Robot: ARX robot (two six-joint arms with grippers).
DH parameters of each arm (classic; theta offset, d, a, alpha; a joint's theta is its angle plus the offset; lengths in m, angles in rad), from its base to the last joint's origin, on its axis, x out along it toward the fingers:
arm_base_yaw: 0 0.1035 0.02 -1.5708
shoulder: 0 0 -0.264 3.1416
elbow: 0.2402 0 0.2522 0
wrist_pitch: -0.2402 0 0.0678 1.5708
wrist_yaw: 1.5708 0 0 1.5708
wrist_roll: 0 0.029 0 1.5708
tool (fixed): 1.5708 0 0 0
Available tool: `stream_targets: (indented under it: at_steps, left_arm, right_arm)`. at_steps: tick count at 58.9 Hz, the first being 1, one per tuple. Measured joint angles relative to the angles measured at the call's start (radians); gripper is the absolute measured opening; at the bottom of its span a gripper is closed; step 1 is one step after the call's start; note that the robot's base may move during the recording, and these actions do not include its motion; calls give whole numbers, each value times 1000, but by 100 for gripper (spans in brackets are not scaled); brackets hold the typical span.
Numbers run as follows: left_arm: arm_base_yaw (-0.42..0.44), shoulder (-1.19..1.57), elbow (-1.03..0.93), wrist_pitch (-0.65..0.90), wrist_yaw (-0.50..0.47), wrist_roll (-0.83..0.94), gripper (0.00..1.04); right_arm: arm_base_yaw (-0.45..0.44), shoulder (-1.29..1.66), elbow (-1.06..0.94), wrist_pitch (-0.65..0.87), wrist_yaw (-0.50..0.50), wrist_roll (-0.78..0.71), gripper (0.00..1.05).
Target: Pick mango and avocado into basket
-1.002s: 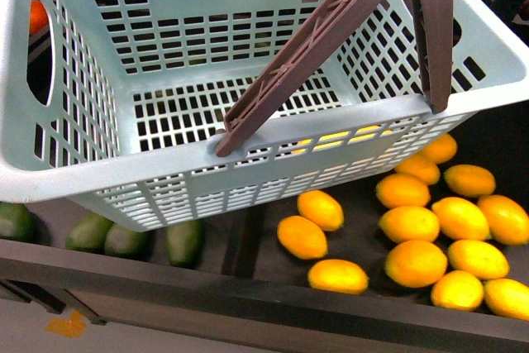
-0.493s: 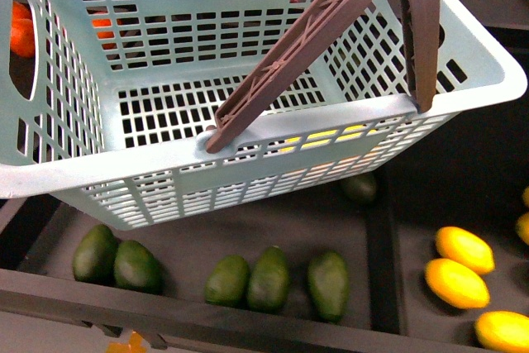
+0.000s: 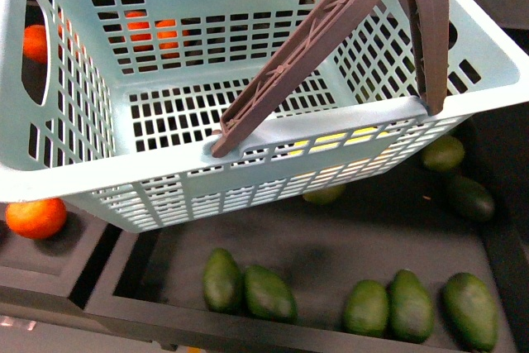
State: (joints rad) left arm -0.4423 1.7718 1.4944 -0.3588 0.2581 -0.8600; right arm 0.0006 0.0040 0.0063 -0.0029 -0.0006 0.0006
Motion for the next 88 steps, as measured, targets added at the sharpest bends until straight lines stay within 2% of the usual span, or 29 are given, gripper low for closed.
stream_targets:
  at_steps: [19, 23, 25, 29, 36, 43, 51, 62, 68, 88]
  left_arm:
    - [19, 0, 0, 0, -30, 14, 5]
    - [16, -1, 0, 0, -18, 10, 5]
    - [14, -1, 0, 0, -14, 8, 5]
    - [6, -1, 0, 0, -7, 6, 5]
    - [-6, 0, 0, 0, 14, 3, 5]
    - [-6, 0, 0, 0, 20, -5, 5]
    - [-2, 0, 0, 0, -5, -1, 5]
    - [3, 0, 0, 0, -12, 1, 5]
    - [2, 0, 0, 0, 4, -1, 5]
    - [0, 0, 0, 0, -1, 0, 5]
  right_arm:
    - [-1, 2, 0, -3, 1, 2, 97]
    - [26, 211, 126, -253, 184, 120, 97]
    - [7, 317, 154, -267, 188, 154, 97]
    - [-51, 517, 172, -183, 140, 196, 97]
    - [-169, 950, 223, 106, 12, 248, 97]
    - [-196, 1284, 322, 284, -45, 301, 97]
    - [-157, 1732, 524, 372, -39, 441, 97]
    - [-90, 2005, 716, 372, 2, 560, 97]
    - [-35, 2182, 894, 298, 32, 673, 97]
    - [29, 2436, 1206, 129, 110, 877, 97]
